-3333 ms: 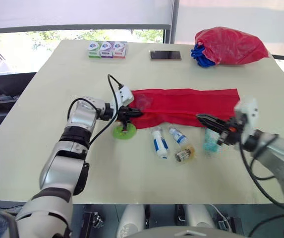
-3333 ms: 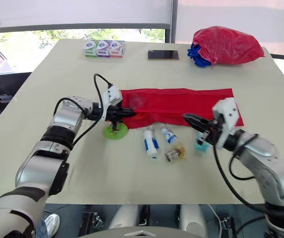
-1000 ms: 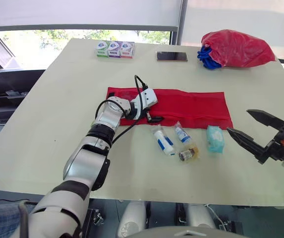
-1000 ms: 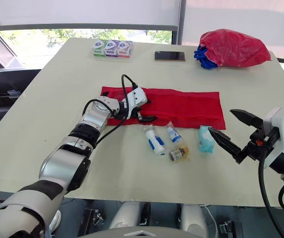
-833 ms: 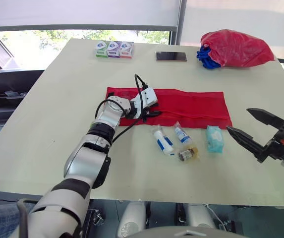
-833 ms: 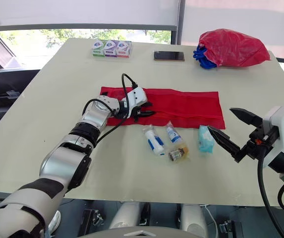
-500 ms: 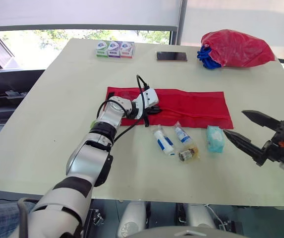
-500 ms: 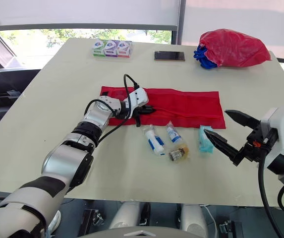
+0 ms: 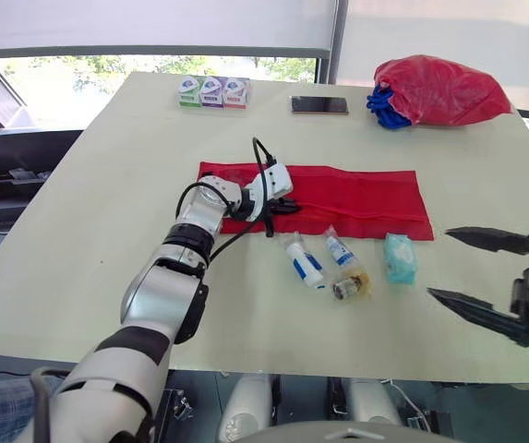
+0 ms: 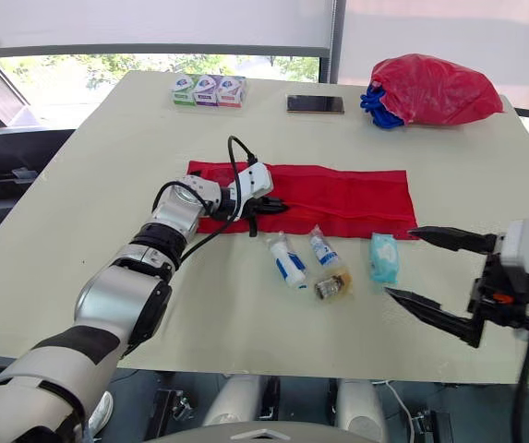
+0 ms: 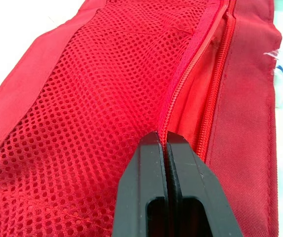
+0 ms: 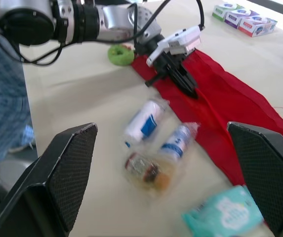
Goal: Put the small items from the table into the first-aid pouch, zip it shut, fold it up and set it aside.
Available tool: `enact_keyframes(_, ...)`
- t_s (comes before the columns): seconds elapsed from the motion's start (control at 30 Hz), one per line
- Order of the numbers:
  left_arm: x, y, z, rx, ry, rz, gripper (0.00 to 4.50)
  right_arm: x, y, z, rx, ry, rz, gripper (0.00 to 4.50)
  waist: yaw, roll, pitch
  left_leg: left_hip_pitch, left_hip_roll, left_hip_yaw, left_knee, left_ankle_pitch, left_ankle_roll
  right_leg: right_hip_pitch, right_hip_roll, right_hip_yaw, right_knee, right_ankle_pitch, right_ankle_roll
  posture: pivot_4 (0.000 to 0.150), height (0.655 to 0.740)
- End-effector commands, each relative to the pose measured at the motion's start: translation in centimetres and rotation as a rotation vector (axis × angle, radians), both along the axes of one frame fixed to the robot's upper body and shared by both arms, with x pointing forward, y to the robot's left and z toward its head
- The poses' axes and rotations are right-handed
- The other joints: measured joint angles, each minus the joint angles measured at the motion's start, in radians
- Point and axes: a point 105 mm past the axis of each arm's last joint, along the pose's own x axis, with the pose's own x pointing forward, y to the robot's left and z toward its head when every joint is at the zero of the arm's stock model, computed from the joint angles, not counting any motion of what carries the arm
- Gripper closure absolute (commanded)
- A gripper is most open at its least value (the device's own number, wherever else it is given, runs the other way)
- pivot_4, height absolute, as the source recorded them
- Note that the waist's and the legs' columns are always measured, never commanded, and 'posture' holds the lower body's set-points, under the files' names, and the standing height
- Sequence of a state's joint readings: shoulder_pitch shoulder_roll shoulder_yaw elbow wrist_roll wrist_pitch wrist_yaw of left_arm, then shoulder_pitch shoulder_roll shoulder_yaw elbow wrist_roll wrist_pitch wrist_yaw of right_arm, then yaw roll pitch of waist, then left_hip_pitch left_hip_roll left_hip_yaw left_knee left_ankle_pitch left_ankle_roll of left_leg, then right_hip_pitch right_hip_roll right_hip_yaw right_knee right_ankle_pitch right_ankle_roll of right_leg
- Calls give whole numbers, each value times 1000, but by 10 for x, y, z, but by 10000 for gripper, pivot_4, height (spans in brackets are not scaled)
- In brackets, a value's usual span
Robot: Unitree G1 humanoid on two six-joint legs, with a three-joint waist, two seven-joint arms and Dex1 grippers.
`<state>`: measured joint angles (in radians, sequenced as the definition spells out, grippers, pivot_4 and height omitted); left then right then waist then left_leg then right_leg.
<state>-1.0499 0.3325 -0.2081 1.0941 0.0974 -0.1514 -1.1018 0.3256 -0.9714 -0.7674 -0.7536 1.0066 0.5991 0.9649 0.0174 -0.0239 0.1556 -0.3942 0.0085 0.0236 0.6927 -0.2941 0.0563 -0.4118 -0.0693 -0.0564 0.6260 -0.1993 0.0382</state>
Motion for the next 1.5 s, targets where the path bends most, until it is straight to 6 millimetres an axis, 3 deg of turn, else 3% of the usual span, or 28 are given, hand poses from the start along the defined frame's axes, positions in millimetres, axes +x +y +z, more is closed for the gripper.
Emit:
enact_keyframes(0.03, 3, 1, 13, 2, -26, -8, 44600, -1, -15, 13, -69, -61, 35, 0, 0, 0, 0, 0, 0, 0, 0, 0, 0, 0, 0, 0, 0, 0, 0, 1500, 7400)
enact_keyframes(0.23, 3, -1, 16, 1, -26, -20, 44600, 6, -22, 19, -87, -81, 57, 0, 0, 0, 0, 0, 0, 0, 0, 0, 0, 0, 0, 0, 0, 0, 0, 1500, 7400)
enact_keyframes(0.37, 4, -1, 18, -4, -27, -19, 44600, 13, -12, 10, -96, -89, 44, 0, -1, 0, 0, 0, 0, 0, 0, 0, 0, 0, 0, 0, 0, 0, 0, 1500, 7400)
enact_keyframes(0.53, 3, -3, 18, -5, -25, -29, 44600, 25, 21, -10, -51, -65, 14, 0, -1, 0, 0, 0, 0, 0, 0, 0, 0, 0, 0, 0, 0, 0, 0, 1500, 7400)
enact_keyframes(0.7, 1, -8, 18, -4, -18, -47, 44600, 39, 67, -32, -17, -21, 32, 0, -3, 0, 0, -1, 0, 0, 1, 0, 0, 0, 0, 0, 0, 0, 0, 1500, 7400)
enact_keyframes(0.83, 0, -12, 18, -6, -16, -56, 44600, 49, 91, -54, -69, 41, 46, 0, 0, 0, 0, -2, 0, -1, 3, 0, 0, 0, 0, -1, 1, 0, 0, 1500, 7400)
enact_keyframes(1.0, 1, -16, 20, -20, -11, -55, 44600, 68, 112, -79, -136, 152, -8, 0, -2, 0, 0, -3, 0, -1, 5, 0, 0, 0, 0, -2, 1, 0, 0, 1500, 7400)
enact_keyframes(1.2, 0, -16, 17, -21, 3, -57, 44600, 63, 135, -92, -194, 258, 49, 0, -2, 0, 0, -4, 0, -2, 6, 0, 0, 0, 0, -2, 1, 0, 0, 1500, 7400)
enact_keyframes(1.5, 0, -11, 15, -9, 15, -49, 44600, 67, 142, -107, -361, 276, 73, 0, -4, 0, 0, -4, 0, -2, 6, 0, 0, 0, 0, -3, 2, 0, 0, 1500, 7400)
